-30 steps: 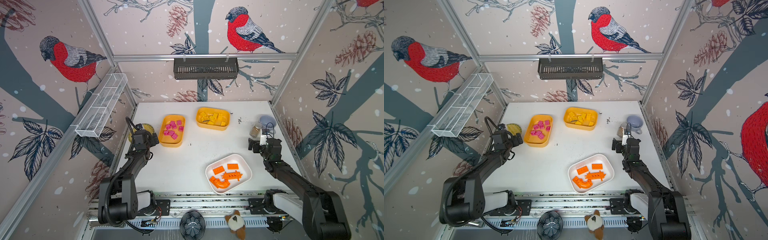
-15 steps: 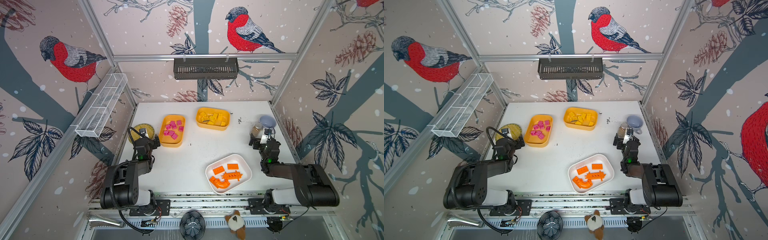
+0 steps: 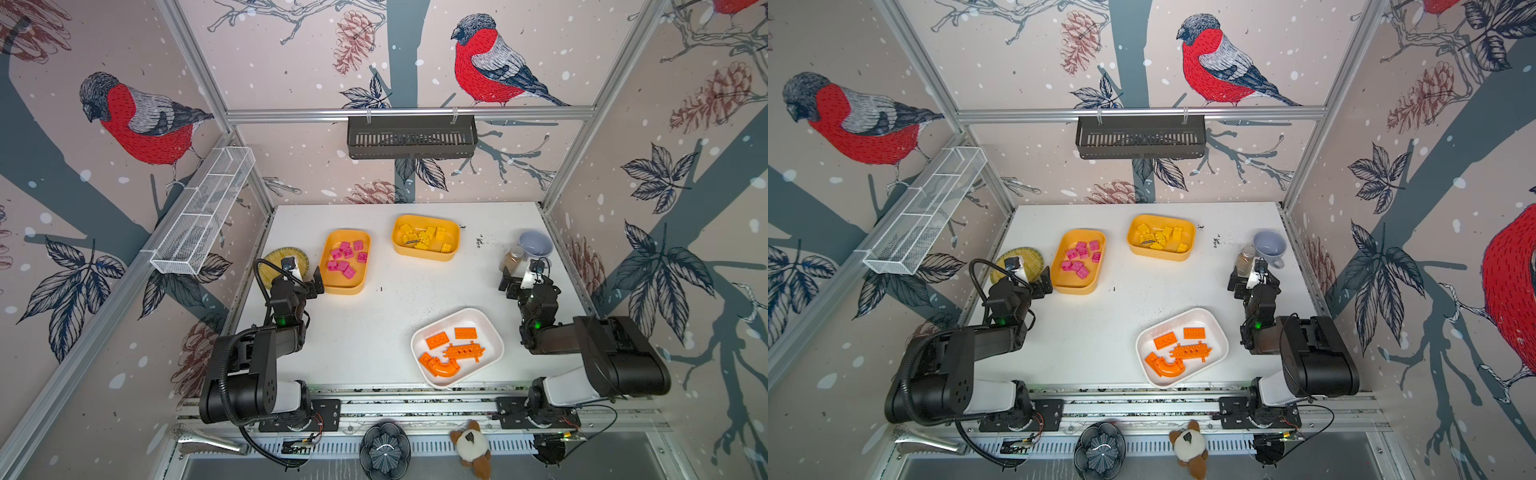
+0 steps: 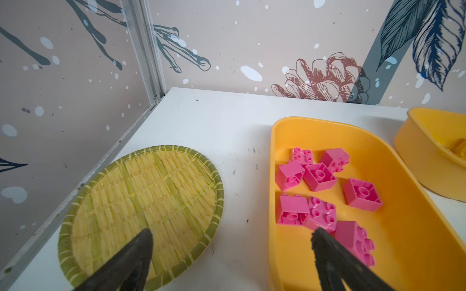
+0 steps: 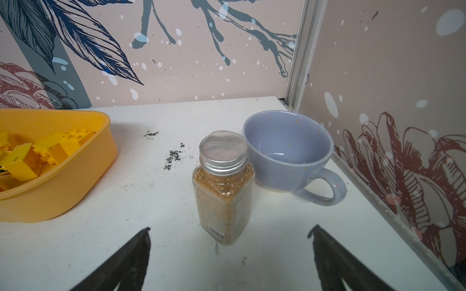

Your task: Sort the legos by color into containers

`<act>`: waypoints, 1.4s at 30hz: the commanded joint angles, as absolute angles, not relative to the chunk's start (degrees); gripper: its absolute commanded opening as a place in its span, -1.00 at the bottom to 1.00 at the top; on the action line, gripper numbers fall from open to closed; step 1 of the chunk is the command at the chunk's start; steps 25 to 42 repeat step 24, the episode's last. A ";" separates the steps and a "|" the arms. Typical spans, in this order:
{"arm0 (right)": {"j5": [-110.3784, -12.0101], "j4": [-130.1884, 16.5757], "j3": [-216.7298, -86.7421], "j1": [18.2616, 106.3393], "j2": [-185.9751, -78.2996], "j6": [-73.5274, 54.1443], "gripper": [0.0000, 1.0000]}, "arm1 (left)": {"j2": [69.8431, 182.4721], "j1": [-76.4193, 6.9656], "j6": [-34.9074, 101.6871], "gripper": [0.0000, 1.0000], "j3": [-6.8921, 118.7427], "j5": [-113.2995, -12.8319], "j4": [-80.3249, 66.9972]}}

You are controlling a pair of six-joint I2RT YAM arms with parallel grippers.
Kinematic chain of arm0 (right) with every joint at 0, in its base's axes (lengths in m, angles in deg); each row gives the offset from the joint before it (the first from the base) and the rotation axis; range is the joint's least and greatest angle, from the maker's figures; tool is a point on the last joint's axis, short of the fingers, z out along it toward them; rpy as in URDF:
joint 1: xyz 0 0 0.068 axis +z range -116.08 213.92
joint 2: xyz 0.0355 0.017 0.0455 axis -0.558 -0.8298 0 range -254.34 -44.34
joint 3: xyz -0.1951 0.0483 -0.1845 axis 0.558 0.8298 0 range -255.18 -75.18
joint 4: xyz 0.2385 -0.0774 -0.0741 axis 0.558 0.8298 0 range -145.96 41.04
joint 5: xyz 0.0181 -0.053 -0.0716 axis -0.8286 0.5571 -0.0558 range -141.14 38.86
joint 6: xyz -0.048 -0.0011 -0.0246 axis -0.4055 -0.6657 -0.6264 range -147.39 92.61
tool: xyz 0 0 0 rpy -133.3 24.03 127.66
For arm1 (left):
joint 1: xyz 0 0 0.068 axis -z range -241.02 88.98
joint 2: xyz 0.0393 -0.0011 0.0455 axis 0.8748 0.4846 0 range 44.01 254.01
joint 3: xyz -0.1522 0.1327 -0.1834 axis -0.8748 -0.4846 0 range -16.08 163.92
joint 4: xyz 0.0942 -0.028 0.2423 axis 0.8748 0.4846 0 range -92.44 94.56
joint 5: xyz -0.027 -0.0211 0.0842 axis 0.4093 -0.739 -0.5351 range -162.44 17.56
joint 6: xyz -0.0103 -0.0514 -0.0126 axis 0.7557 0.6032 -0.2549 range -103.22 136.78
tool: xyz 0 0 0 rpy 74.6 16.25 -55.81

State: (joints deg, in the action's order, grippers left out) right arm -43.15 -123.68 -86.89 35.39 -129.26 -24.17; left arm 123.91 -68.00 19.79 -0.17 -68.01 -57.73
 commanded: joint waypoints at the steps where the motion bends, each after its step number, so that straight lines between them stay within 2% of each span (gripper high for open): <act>1: -41.38 -125.86 -87.30 35.84 -128.94 -23.53 0.99 | 124.65 -68.05 21.17 0.95 0.27 -65.55 -63.07; 6: -41.53 -125.30 -87.56 35.85 -128.89 -23.61 0.99 | 126.59 -67.99 21.94 0.95 -0.48 -62.86 -68.30; 42: -39.57 -125.04 -87.27 36.07 -127.69 -23.15 0.99 | 126.45 -68.05 21.77 0.95 -0.36 -62.10 -68.06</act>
